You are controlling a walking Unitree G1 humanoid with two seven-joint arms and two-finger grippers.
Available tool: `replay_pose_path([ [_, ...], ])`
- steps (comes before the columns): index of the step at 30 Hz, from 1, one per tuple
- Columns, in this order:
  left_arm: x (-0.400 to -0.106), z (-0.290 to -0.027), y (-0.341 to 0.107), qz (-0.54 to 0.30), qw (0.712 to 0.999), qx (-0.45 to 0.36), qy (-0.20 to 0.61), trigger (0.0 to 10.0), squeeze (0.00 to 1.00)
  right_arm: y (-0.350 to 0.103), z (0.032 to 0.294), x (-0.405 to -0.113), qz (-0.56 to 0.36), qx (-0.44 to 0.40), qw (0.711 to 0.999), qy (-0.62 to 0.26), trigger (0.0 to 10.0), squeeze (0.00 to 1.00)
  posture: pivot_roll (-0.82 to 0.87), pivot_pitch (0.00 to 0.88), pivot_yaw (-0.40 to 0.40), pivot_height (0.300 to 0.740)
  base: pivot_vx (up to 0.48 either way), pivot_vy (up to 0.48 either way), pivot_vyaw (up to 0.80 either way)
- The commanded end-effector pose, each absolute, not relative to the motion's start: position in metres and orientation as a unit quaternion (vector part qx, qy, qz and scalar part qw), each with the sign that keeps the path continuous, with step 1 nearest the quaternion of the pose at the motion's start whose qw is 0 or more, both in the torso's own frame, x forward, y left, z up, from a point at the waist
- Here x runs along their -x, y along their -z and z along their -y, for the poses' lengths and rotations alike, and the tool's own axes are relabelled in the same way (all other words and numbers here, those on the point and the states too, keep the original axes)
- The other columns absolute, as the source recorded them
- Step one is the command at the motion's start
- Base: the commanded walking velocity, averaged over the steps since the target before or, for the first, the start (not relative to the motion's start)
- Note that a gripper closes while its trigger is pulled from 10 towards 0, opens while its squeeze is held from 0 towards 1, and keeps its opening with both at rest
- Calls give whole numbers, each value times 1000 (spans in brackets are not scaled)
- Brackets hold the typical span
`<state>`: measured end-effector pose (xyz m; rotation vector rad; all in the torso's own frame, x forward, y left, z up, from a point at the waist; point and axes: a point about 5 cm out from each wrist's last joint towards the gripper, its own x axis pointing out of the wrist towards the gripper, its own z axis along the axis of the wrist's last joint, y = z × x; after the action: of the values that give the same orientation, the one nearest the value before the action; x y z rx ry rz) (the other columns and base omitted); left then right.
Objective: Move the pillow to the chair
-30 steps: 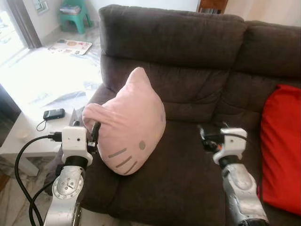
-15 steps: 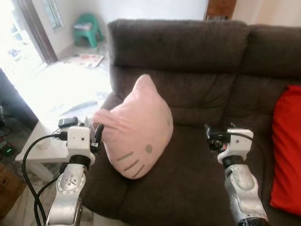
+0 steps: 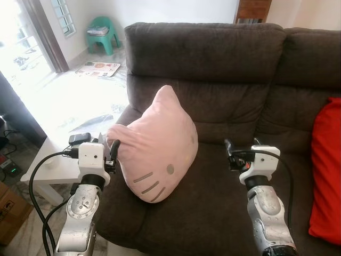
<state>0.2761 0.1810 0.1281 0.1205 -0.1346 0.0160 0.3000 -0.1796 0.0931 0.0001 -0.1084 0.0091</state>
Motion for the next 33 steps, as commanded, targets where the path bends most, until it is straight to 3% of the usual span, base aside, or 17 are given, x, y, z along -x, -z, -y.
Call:
replay_pose_path([
  [1,-274,-183,-129,73,996,-53,-8,10000,0,-93,176,-302,55,-7,998,-7,10000,0,86,0,43,740,0,0,0],
  [27,-275,-181,-128,76,996,-50,-9,10000,0,-96,182,-306,56,-4,998,0,10000,0,80,34,23,740,0,0,0],
  [33,-274,-180,-129,78,996,-46,-12,10000,0,-97,180,-307,56,-4,998,-3,10000,0,80,44,18,740,-289,0,0],
])
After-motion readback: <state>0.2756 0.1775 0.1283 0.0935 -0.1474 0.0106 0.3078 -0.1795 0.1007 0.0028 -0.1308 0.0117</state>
